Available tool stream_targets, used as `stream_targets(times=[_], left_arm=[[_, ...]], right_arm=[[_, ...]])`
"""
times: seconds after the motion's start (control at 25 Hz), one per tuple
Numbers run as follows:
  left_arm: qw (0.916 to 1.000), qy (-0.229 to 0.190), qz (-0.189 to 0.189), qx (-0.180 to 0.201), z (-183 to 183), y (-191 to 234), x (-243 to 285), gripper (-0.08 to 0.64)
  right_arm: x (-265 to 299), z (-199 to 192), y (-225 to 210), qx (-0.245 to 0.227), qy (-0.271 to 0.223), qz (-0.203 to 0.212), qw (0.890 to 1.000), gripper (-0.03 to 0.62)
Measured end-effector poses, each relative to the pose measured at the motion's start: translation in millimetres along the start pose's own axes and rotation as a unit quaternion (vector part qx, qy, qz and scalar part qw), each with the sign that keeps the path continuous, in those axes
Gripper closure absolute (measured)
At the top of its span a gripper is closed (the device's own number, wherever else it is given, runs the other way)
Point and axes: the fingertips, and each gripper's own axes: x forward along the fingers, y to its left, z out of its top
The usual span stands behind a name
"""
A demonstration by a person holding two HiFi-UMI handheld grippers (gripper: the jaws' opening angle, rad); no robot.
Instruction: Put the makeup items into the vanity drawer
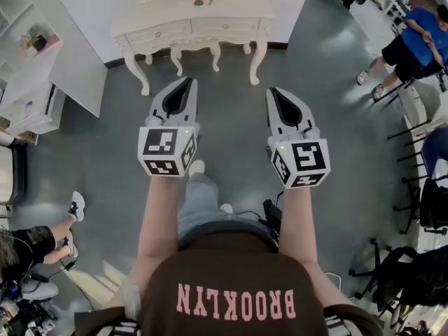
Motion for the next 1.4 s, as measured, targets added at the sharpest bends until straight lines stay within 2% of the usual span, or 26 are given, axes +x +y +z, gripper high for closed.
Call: stream_targets(times=[0.32, 0.44, 0.84, 1.4], left_arm=[[1.0000, 0.003, -0.002, -0.004, -12, 28, 37, 0.545], [0.9999, 0.005, -0.001, -0.010, -17, 47, 58, 0.545], [0.9996, 0.011, -0.010, -0.024, -24, 126, 164, 0.545], [0.9985, 0.015, -0.045, -0.028, -25, 208, 301, 0.545]], right_arm=[[43, -12, -10, 0.003, 0.005, -0.003, 1.000, 0.597], [71, -13, -17, 0.021, -0.001, -0.007, 1.000, 0.597], [197, -15, -40, 0.010, 0.013, -0.008, 1.000, 0.597], [340, -18, -80, 0.005, 0.024, -0.034, 0.999, 0.597]])
